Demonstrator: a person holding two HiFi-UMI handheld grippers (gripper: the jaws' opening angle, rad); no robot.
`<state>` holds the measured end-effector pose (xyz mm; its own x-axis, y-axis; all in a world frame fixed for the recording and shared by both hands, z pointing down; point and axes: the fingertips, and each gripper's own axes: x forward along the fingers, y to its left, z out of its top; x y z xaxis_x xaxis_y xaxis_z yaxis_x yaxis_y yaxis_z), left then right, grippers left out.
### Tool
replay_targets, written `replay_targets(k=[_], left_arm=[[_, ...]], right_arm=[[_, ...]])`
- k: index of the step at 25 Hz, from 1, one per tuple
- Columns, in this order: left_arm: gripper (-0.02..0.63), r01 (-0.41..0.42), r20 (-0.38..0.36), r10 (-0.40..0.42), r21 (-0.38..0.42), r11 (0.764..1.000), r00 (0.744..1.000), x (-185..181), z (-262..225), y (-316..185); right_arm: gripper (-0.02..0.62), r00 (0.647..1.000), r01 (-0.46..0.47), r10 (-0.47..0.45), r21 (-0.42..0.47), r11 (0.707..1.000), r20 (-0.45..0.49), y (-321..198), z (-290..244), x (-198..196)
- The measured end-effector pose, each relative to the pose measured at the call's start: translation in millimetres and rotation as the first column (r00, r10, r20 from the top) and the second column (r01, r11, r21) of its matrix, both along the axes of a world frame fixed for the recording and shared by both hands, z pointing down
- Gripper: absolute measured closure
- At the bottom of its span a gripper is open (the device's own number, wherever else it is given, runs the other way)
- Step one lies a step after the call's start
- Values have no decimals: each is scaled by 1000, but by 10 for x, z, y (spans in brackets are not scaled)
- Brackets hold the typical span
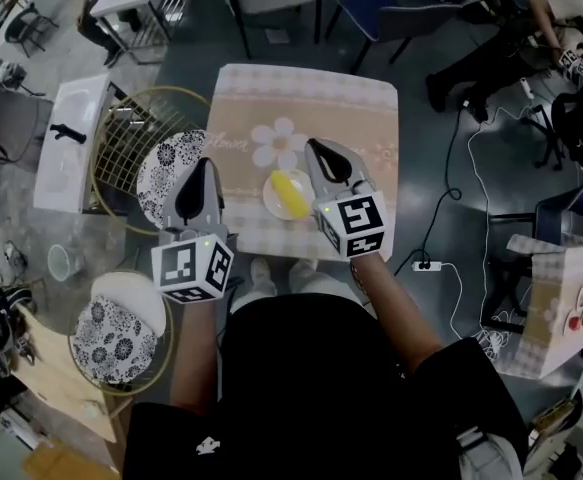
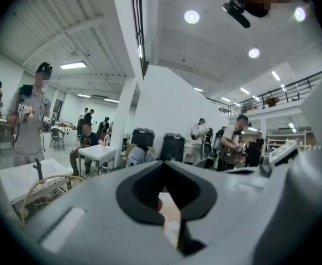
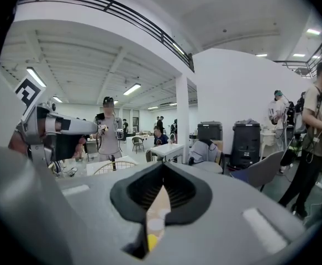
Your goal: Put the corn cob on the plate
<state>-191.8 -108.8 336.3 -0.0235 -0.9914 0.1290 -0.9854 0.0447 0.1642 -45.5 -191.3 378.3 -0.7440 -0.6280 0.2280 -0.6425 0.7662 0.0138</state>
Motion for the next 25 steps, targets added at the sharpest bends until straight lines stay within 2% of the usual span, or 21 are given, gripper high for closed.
replay_targets(k=[3,8,17,25], left_arm=[[597,0,-6,0,2,1000,1000,79,-26,-52],[597,6,18,-6,2,1000,1000,242,-75,-124],[597,41,48,-40,-28,999,998,471,-3,-121],[597,72,69,-69,-46,996,995,444,21,-22]], right_arm=[[592,1000,11,-11,42,999,6,-47,-152,48],[594,998,35,-38,53,998,48,-152,-291,140],[594,985,132,-135,29,991,107,-207,-338,175],[594,976,175,-177,27,984,129,-189,-344,82]])
